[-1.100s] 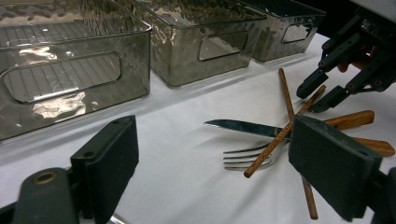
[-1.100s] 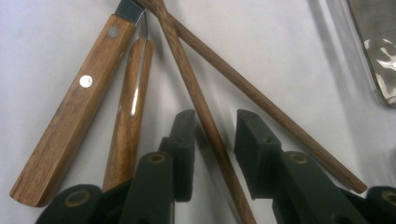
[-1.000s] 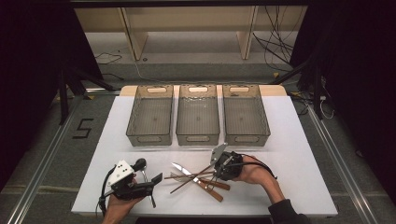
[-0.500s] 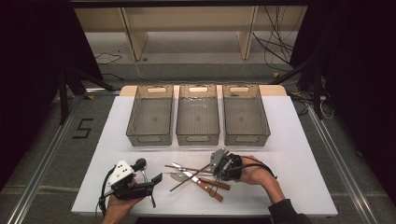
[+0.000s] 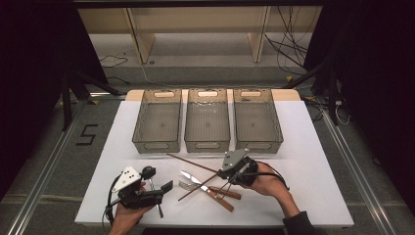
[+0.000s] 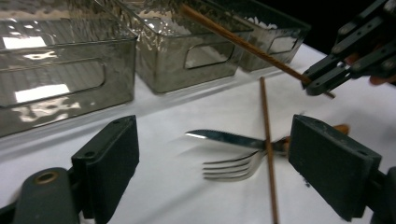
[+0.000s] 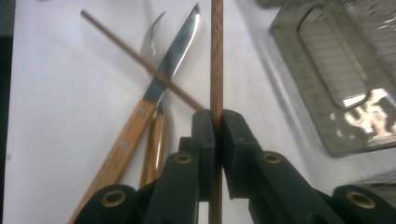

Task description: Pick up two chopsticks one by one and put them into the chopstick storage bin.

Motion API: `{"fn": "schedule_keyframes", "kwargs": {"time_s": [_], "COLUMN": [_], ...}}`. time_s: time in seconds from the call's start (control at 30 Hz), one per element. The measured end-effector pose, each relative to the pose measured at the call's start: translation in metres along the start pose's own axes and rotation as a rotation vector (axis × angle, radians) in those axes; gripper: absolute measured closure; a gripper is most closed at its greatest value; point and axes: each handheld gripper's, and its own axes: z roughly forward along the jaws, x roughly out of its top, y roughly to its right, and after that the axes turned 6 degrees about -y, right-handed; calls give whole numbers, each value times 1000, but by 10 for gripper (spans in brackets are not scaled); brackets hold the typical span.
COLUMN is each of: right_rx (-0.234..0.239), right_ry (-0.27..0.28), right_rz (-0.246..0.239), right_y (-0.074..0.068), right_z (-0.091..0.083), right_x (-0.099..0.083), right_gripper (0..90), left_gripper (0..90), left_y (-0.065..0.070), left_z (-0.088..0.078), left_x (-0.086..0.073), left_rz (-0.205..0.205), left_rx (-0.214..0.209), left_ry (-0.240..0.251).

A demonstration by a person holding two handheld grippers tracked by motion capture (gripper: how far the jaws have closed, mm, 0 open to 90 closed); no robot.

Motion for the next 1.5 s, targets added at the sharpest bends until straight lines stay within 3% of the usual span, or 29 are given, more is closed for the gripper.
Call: {"fn": "schedule_keyframes", "kwargs": {"time_s": [0.03, 0.2, 0.4, 0.47, 0.6, 0.73, 0.97, 1.07, 1.1, 1.5], "right_rx": [-6, -19, -56, -71, -81, -95, -105, -99, -102, -95], "right_ry": [29, 68, 137, 158, 192, 213, 250, 255, 258, 284], "right_rz": [43, 100, 142, 151, 167, 178, 201, 202, 199, 200], "right_y": [-1, -6, -13, -15, -19, -21, -24, -26, -28, -32], "right_z": [-1, -1, -1, -1, -2, -2, -1, -1, 0, 3], "right_x": [3, 9, 14, 15, 17, 18, 20, 21, 22, 24], "right_gripper": [844, 844, 844, 844, 843, 843, 843, 842, 842, 841], "left_gripper": [163, 164, 187, 197, 236, 260, 330, 387, 446, 685], "left_y": [1, 11, 21, 23, 25, 23, 27, 27, 26, 24], "left_z": [1, 6, 16, 19, 27, 36, 46, 50, 51, 57], "left_x": [2, 16, 42, 51, 62, 68, 74, 73, 72, 67], "left_rz": [-7, 9, -1, -11, -17, -74, -103, -113, -123, -169], "left_rx": [-13, -30, -47, -68, -71, -107, -153, -174, -183, -282], "left_ry": [0, -2, -29, -20, -17, -26, -40, -50, -53, -79]}}
